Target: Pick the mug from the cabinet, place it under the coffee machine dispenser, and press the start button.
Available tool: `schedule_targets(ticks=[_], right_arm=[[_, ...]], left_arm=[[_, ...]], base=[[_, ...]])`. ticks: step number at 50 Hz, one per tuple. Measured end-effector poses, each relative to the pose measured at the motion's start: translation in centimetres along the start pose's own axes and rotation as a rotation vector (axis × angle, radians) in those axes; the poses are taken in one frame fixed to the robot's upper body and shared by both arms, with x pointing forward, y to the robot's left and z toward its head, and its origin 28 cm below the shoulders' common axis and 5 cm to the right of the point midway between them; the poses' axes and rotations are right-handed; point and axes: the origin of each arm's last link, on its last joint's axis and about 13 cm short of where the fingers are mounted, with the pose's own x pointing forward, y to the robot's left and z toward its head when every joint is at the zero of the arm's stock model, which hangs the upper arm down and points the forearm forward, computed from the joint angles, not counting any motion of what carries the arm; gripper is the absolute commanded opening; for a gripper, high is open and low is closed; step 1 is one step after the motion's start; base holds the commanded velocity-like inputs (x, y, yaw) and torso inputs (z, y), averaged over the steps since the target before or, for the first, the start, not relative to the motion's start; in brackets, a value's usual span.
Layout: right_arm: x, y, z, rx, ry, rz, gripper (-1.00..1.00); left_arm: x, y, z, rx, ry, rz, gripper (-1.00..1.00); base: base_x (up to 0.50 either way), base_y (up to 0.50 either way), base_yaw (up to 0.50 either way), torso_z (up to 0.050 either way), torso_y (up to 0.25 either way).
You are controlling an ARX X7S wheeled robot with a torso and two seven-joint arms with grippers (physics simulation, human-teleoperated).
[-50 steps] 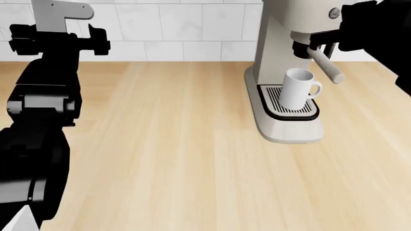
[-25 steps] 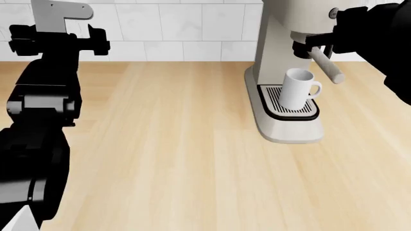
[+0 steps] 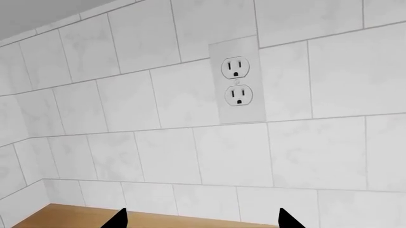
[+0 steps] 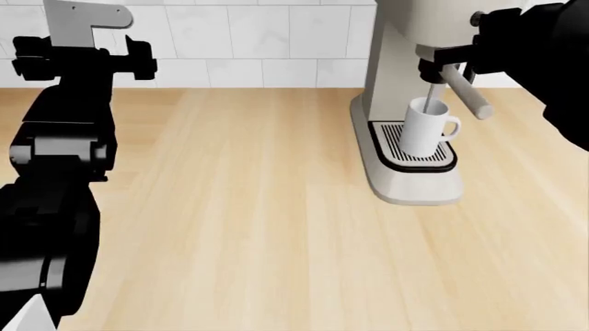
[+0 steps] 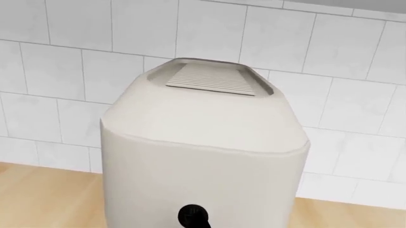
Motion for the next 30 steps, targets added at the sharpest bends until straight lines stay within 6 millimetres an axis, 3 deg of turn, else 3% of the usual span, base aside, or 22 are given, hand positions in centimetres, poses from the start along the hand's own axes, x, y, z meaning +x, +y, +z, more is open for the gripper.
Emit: schedule_targets(ticks=[30], right_arm=[[0.33, 0.16, -0.04, 0.003, -0.002, -0.003, -1.0]], left_arm=[[0.01, 0.17, -0.03, 0.001, -0.001, 0.004, 1.0]], base=[[0.0, 0.0, 0.0, 0.0, 0.0]])
